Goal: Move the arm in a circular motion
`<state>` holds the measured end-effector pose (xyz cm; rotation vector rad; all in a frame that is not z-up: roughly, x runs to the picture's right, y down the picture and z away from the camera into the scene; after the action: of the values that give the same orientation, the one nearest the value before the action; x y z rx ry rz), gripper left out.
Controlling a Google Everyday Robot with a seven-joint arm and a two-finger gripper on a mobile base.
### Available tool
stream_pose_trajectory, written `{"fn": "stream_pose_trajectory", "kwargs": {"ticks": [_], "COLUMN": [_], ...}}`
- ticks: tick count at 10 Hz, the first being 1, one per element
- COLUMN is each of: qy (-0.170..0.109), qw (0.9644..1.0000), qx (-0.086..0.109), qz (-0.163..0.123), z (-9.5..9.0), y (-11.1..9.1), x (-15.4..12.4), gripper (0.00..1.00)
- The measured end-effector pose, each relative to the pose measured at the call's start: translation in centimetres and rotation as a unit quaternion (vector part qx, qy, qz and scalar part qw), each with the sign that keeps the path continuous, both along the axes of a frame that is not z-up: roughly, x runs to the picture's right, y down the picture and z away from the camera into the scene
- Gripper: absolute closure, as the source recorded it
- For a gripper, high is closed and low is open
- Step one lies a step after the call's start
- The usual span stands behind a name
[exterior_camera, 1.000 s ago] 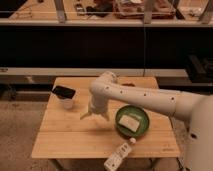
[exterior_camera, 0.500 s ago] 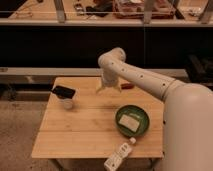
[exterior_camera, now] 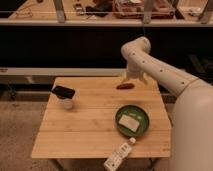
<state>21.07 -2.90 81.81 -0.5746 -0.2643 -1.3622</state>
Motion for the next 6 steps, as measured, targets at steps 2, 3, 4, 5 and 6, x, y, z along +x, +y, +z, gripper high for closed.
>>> {"fn": "stream_pose_trajectory", "kwargs": {"ticks": [2, 3, 4, 5, 6], "qy": [0.065, 0.086, 0.097, 0.087, 0.074], "qw": [0.9966, 0.9939, 0.9906, 0.9893, 0.9886], "qx": [-0.009, -0.012, -0.014, -0.016, -0.022], "qz": [0.049, 0.067, 0.095, 0.115, 0.129], "z": [-4.6, -6.8, -10.0, -12.3, -14.1], "y": [3.9, 5.9, 9.0, 11.4, 13.4], "x": [5.7, 7.0, 6.7, 4.7, 2.4], "gripper": [0.20, 0.20, 0.20, 0.20, 0.20]}}
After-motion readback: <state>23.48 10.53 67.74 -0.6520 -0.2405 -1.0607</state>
